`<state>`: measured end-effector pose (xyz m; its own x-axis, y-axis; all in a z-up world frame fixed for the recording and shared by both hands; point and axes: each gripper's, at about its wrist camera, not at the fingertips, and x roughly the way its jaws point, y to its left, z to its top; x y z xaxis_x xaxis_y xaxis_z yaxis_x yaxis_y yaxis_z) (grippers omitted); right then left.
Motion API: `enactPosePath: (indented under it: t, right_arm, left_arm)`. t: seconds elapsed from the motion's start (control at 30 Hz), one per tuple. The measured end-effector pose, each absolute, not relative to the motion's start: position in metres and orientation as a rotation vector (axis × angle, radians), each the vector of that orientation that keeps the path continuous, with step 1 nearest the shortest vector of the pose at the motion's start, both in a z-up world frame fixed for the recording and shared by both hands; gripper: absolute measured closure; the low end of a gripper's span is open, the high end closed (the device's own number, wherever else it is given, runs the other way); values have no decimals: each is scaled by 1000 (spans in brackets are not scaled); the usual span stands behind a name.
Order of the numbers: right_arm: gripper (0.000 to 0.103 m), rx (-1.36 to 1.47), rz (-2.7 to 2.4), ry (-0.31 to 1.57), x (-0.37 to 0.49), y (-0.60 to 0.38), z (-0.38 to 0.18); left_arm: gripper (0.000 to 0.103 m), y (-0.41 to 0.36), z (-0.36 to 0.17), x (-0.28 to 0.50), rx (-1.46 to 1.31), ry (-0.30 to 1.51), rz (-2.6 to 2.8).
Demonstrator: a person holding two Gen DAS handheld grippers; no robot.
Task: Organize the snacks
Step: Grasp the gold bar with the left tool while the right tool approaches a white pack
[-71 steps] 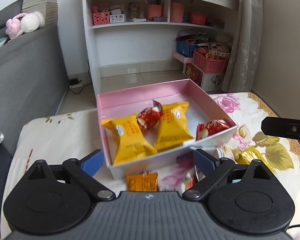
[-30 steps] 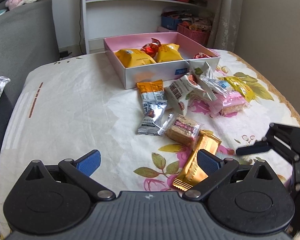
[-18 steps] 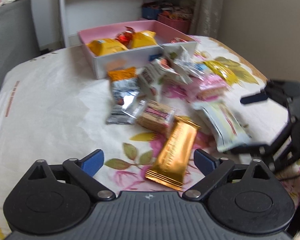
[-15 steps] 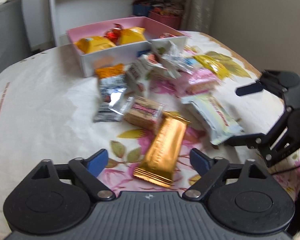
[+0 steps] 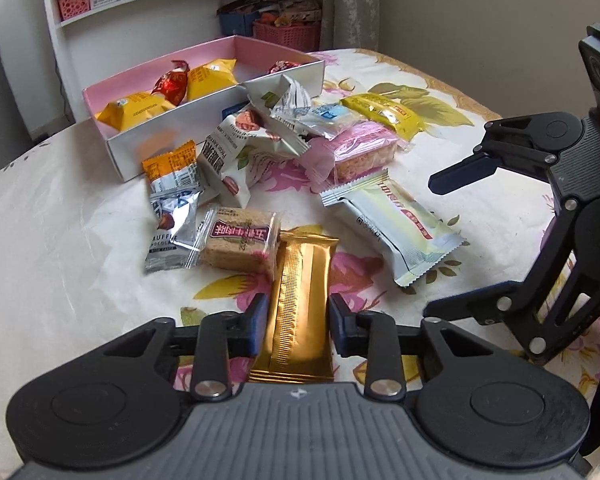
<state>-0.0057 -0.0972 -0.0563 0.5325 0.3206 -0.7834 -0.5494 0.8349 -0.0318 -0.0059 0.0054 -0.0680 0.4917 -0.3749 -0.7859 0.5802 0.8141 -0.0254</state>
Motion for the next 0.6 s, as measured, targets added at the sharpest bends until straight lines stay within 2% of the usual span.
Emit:
enactPosePath:
  t: [0.4,0.5,0.6]
  right_arm:
    - [4,-158,433,862,12,-96,-64]
    - [5,-144,403,878,17,-98,-66]
    - [5,-166,392,877,16,-105,-65]
  left_arm:
    - [75,17,-62,-10,289,936,-454]
    - [70,20,-65,-8,243,956,-472]
    - [69,22,-65,-8,229,959,-476]
